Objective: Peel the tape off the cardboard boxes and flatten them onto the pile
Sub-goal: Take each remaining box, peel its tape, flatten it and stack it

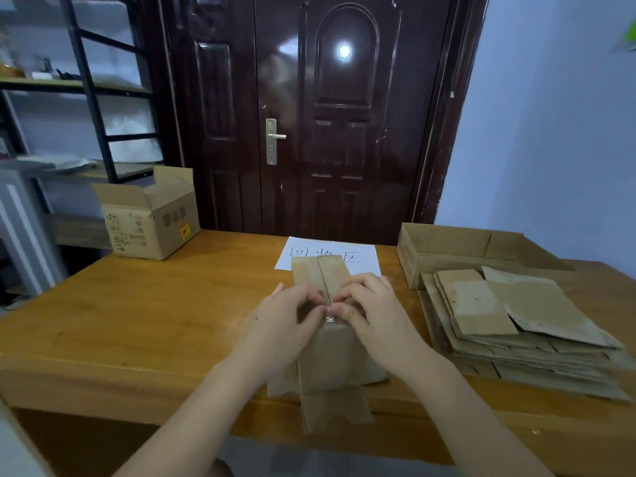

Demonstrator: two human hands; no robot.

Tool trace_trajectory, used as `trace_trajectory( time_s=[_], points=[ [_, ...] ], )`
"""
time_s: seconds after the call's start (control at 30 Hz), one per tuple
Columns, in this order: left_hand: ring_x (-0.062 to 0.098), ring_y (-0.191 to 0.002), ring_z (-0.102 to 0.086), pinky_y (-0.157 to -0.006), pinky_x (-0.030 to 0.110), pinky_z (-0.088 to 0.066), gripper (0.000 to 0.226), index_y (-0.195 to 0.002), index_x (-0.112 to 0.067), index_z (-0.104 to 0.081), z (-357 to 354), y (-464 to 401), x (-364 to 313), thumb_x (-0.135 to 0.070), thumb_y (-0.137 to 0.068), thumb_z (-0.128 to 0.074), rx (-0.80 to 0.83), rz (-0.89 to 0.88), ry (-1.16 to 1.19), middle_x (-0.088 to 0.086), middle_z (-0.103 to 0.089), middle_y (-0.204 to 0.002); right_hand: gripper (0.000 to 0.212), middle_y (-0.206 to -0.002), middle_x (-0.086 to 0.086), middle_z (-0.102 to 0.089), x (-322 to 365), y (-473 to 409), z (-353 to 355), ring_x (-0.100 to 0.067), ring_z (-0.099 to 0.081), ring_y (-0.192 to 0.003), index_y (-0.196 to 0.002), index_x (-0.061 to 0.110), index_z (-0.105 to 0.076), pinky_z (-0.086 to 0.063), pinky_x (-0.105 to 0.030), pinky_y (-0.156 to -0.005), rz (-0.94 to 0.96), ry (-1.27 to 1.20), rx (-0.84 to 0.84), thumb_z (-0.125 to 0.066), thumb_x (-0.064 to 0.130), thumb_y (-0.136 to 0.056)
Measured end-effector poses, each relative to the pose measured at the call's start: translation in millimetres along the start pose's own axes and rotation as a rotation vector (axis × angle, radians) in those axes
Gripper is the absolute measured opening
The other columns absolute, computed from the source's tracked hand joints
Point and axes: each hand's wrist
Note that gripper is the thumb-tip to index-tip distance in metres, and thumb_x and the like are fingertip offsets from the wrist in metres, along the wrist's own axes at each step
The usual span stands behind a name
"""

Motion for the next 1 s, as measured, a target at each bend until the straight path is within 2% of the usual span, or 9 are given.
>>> trace_trajectory(
  time_s=[0.13, 0.2, 0.3, 0.37, 0.5, 0.6, 0.7, 0.9, 1.0],
  points=[
    [-0.006, -0.095, -0.05, -0.12, 0.026, 0.001, 0.011, -0.099, -0.035, -0.058, 3, -4, -5, -0.035, -0.106, -0.05, 0.042, -0.011, -0.079, -0.026, -0.062, -0.104, 0.025, -0.109, 0.014, -0.049, 0, -1, 11, -0.005, -0.038, -0.113, -0.123, 0.033, -0.068, -0.038, -0.021, -0.096, -0.13, -0.05, 0.11, -0.064, 0.032, -0.099],
    [-0.001, -0.085, -0.057, -0.129, 0.034, -0.011, 0.01, -0.101, -0.033, -0.054, 1, -6, -4, -0.037, -0.106, -0.046, 0.04, -0.108, -0.196, -0.021, -0.063, -0.089, 0.019, -0.107, 0.013, -0.05, 3, -3, 11, -0.009, -0.038, -0.114, -0.117, 0.034, -0.066, -0.039, -0.025, -0.097, -0.206, -0.079, 0.1, -0.062, 0.026, -0.101],
    [0.008, -0.094, -0.059, -0.101, 0.025, -0.04, 0.029, -0.114, -0.03, -0.058, -2, -6, -3, -0.05, -0.101, -0.04, 0.003, -0.206, -0.335, -0.015, -0.066, -0.101, 0.01, -0.108, 0.012, -0.051, 8, -4, 5, -0.01, -0.039, -0.113, -0.101, 0.032, -0.06, -0.041, -0.03, -0.1, -0.244, -0.077, 0.049, -0.06, 0.021, -0.101],
    [0.008, -0.097, -0.054, -0.081, 0.021, -0.037, 0.034, -0.118, -0.031, -0.059, -2, -5, -6, -0.054, -0.099, -0.042, -0.01, -0.2, -0.345, -0.015, -0.064, -0.105, 0.01, -0.105, 0.013, -0.051, 11, -3, -1, -0.01, -0.039, -0.11, -0.099, 0.03, -0.059, -0.042, -0.032, -0.099, -0.225, -0.058, 0.002, -0.058, 0.021, -0.102],
    [0.006, -0.094, -0.052, -0.076, 0.02, -0.036, 0.019, -0.108, -0.032, -0.06, -5, -12, -5, -0.047, -0.104, -0.049, -0.004, -0.173, -0.32, -0.017, -0.062, -0.101, 0.011, -0.107, 0.014, -0.052, 11, 2, -3, -0.01, -0.039, -0.11, -0.102, 0.032, -0.059, -0.042, -0.032, -0.098, -0.172, -0.001, -0.023, -0.054, 0.022, -0.104],
    [0.012, -0.087, -0.06, -0.091, 0.026, -0.044, 0.025, -0.098, -0.029, -0.061, -12, -12, -1, -0.045, -0.104, -0.043, -0.077, -0.237, -0.427, -0.014, -0.065, -0.091, 0.017, -0.105, 0.016, -0.052, 6, 4, 4, -0.009, -0.041, -0.107, -0.114, 0.031, -0.063, -0.041, -0.028, -0.093, -0.139, -0.038, 0.017, -0.059, 0.021, -0.101],
    [0.012, -0.084, -0.066, -0.106, 0.036, -0.046, 0.032, -0.094, -0.029, -0.059, -20, -10, 3, -0.045, -0.108, -0.035, -0.126, -0.287, -0.497, -0.014, -0.066, -0.084, 0.015, -0.105, 0.015, -0.056, 3, 1, 8, -0.009, -0.041, -0.108, -0.109, 0.033, -0.064, -0.038, -0.024, -0.091, -0.172, -0.103, 0.058, -0.058, 0.021, -0.102],
    [0.01, -0.104, -0.068, -0.119, 0.036, -0.031, 0.045, -0.12, -0.027, -0.054, -14, -12, -1, -0.057, -0.099, -0.028, 0.065, -0.195, -0.501, -0.012, -0.07, -0.108, 0.014, -0.106, 0.015, -0.056, 5, -2, -3, -0.01, -0.041, -0.114, -0.098, 0.034, -0.059, -0.04, -0.03, -0.1, -0.236, -0.158, 0.003, -0.054, 0.022, -0.104],
    [0.01, -0.101, -0.068, -0.121, 0.037, -0.028, 0.046, -0.116, -0.03, -0.053, -14, -13, -3, -0.055, -0.101, -0.017, 0.071, -0.205, -0.568, -0.012, -0.067, -0.109, 0.015, -0.104, 0.016, -0.055, 1, 0, -3, -0.01, -0.041, -0.113, -0.096, 0.034, -0.059, -0.04, -0.031, -0.099, -0.214, -0.169, 0.023, -0.052, 0.024, -0.104]
  ],
)
Point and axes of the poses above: each hand's wrist, its own y-axis away from the middle knuckle, its own z-axis out of the back of the hand, x = y × z
